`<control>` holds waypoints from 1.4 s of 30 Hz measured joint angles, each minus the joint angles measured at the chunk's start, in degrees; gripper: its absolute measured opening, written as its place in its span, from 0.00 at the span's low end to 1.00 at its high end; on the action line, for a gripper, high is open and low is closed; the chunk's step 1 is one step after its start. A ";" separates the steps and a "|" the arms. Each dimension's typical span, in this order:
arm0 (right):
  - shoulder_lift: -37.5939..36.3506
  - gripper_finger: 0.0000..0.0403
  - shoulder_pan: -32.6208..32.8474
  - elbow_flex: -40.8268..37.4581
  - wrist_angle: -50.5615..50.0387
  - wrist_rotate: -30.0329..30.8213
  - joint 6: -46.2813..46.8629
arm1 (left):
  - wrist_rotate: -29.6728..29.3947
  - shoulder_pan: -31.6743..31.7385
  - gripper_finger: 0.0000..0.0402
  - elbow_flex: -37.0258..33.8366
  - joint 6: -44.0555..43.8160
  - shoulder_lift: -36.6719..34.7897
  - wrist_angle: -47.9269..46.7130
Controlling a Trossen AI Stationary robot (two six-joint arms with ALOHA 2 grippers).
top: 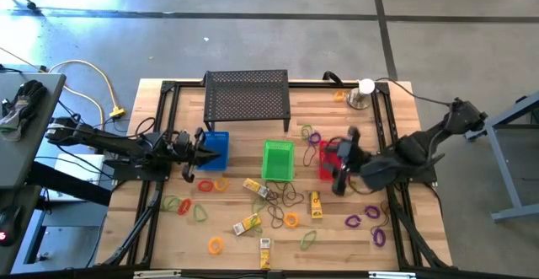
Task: Pick & Place Office Desk Supplies
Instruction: Put the violet spring keychain into the red bin
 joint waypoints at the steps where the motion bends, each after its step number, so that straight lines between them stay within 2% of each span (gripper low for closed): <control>1: 0.96 0.48 0.23 0.74 -2.66 -4.54 4.84 | 0.16 0.00 0.00 0.00 -0.05 0.32 0.03; 6: 5.58 0.48 0.27 1.08 -12.91 -26.50 30.21 | 3.15 0.00 0.00 0.00 -0.19 1.76 0.11; 12: 11.47 0.44 0.17 1.02 -24.80 -33.25 45.46 | 4.44 0.00 0.00 0.00 -0.24 2.23 0.20; 16: 15.77 0.42 0.41 1.02 -32.12 -43.94 62.60 | 4.46 0.00 0.00 0.00 -0.37 2.29 0.20; 18: 18.02 0.41 1.46 1.00 -33.80 -48.05 66.87 | 4.48 0.00 0.00 0.00 -0.75 2.30 0.15; 21: 21.19 0.41 3.27 0.99 -33.11 -50.86 65.77 | 4.50 0.00 0.00 0.00 -1.69 2.30 0.17; 26: 26.22 0.41 5.58 0.99 -31.39 -48.70 57.83 | 4.51 0.00 0.00 0.00 -1.83 2.30 0.17; 31: 30.80 0.41 7.72 0.99 -31.25 -49.18 47.36 | 4.54 0.00 0.00 0.00 -3.01 2.30 0.61; 36: 33.43 0.39 8.21 0.99 -31.52 -52.86 42.78 | 5.14 -0.01 0.00 0.01 -4.86 2.30 1.14; 42: 33.49 0.38 8.31 0.99 -31.17 -47.98 37.16 | 6.35 -0.04 0.00 0.00 -4.87 2.30 1.11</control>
